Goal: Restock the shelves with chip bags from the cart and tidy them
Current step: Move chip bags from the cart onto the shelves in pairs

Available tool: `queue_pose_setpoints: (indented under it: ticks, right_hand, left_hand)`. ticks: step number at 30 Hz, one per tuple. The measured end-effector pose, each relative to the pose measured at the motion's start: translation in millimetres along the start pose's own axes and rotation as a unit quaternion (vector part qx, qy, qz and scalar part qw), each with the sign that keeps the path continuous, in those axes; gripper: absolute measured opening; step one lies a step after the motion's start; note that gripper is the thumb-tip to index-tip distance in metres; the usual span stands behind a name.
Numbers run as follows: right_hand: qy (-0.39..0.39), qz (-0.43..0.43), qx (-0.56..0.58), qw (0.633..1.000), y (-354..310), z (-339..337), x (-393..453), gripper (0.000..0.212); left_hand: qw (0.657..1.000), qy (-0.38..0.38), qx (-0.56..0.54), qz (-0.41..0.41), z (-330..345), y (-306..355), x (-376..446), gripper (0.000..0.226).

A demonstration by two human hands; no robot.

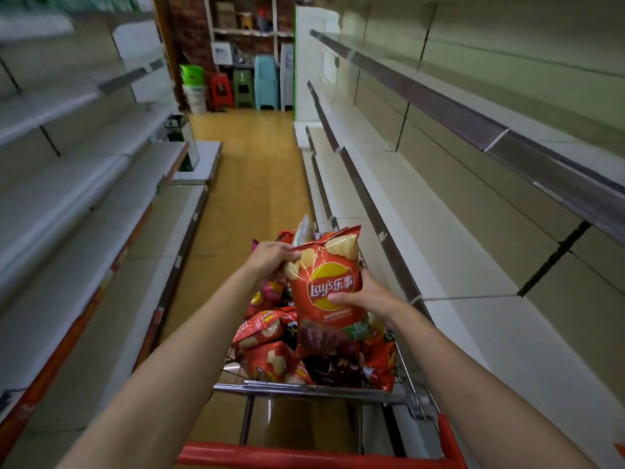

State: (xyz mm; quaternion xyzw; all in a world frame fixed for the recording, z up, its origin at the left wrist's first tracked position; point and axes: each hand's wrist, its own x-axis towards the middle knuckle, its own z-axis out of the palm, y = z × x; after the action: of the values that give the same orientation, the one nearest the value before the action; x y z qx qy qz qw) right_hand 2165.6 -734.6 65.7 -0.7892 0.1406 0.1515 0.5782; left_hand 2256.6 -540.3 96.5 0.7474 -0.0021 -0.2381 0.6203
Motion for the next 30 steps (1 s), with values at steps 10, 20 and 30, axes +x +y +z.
queue_pose_setpoints:
  ticks: [10,20,30]
  right_hand:
    - [0.049,-0.032,0.081,0.995,1.0,11.3,-0.1,0.08]
    - [0.028,-0.018,0.122,0.992,-24.5,35.9,60.5,0.061]
    - [0.098,0.066,-0.005,0.993,-12.7,44.6,160.2,0.032]
  left_hand:
    - [0.999,-0.027,-0.021,0.01,-1.1,-26.6,-29.7,0.095]
    - [0.992,-0.088,-0.09,-0.023,-22.8,-45.3,15.0,0.094]
    - [0.986,-0.039,-0.147,-0.067,-81.8,-50.9,83.7,0.063]
